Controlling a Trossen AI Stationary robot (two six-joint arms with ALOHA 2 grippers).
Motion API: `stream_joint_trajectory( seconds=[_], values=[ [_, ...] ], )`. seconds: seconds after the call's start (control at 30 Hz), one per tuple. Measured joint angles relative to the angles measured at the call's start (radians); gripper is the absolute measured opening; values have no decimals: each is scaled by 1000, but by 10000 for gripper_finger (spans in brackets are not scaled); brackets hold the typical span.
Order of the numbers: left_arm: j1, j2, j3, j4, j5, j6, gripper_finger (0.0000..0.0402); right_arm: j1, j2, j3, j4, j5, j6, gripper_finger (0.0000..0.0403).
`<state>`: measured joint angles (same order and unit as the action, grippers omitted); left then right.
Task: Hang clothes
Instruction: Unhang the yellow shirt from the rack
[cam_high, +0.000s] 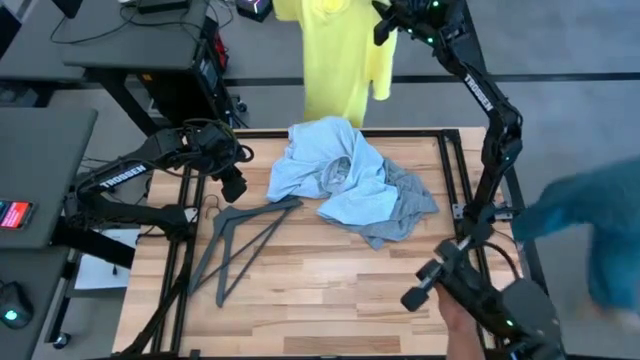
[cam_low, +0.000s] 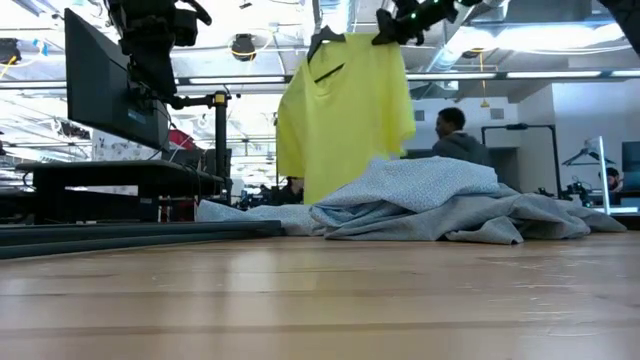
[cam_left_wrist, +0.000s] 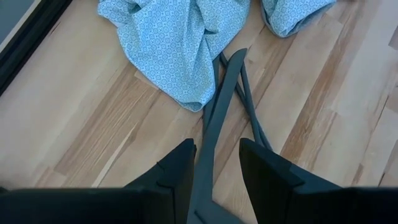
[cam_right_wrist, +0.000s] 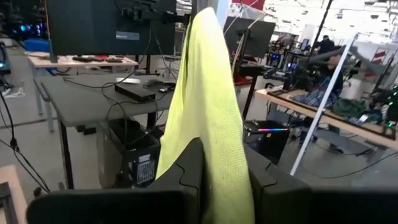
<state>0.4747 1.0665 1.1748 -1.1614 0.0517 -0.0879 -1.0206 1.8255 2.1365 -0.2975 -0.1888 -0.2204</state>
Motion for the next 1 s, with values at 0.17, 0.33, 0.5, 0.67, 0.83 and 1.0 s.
stream_joint_trajectory(
  seconds=[0.17,0.33,0.5,0.67,0.83,1.0],
  values=[
    [0,0,0,0,0,0,113,-1,-58,0,-40,2,-28,34],
    [0,0,0,0,0,1,113,0,-123,1,-78,2,-68,34],
    [0,0,0,0,0,4,113,0,-186,2,-152,4,-74,34],
    [0,0,0,0,0,5,113,0,-253,2,-233,17,-109,34],
    [0,0,0,1,0,5,113,0,-312,4,-298,40,-119,34],
    [-3,0,48,1,0,21,113,42,-384,4,-345,80,-125,34]
  ],
)
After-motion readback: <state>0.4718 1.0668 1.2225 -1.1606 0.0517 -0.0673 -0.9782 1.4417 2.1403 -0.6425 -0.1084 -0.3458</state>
